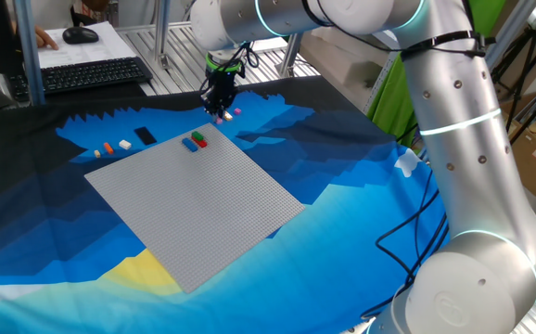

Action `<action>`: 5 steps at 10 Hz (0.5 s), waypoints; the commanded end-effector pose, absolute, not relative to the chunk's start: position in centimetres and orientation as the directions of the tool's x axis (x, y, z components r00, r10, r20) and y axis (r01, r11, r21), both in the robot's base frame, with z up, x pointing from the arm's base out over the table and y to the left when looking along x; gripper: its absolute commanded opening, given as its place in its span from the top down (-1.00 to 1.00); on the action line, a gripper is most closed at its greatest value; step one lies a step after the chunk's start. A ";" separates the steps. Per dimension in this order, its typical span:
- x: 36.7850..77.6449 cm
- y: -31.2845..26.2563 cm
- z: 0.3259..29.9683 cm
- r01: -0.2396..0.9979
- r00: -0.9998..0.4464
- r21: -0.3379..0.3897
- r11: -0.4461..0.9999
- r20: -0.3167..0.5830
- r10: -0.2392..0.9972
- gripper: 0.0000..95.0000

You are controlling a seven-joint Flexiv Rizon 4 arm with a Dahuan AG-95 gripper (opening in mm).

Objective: Stack small Lego blocks randomly, one at a time

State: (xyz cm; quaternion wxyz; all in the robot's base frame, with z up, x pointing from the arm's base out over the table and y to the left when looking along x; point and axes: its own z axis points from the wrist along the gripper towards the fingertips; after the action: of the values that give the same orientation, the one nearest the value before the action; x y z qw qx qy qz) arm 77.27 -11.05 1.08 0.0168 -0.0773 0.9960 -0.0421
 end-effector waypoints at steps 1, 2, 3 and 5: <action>77.5 -11.0 1.0 -0.153 -0.987 -0.085 0.985 -0.024 -0.156 0.60; 77.5 -11.1 1.0 -0.155 -0.987 -0.085 0.984 -0.024 -0.157 0.60; 77.5 -11.1 1.0 -0.155 -0.987 -0.085 0.984 -0.024 -0.157 0.60; 77.5 -11.1 1.0 -0.161 -0.986 -0.086 0.983 -0.025 -0.164 0.60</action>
State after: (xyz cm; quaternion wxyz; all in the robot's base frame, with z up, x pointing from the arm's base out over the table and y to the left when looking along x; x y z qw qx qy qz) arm 77.69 -11.21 0.97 0.0165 -0.0819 0.9956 -0.0420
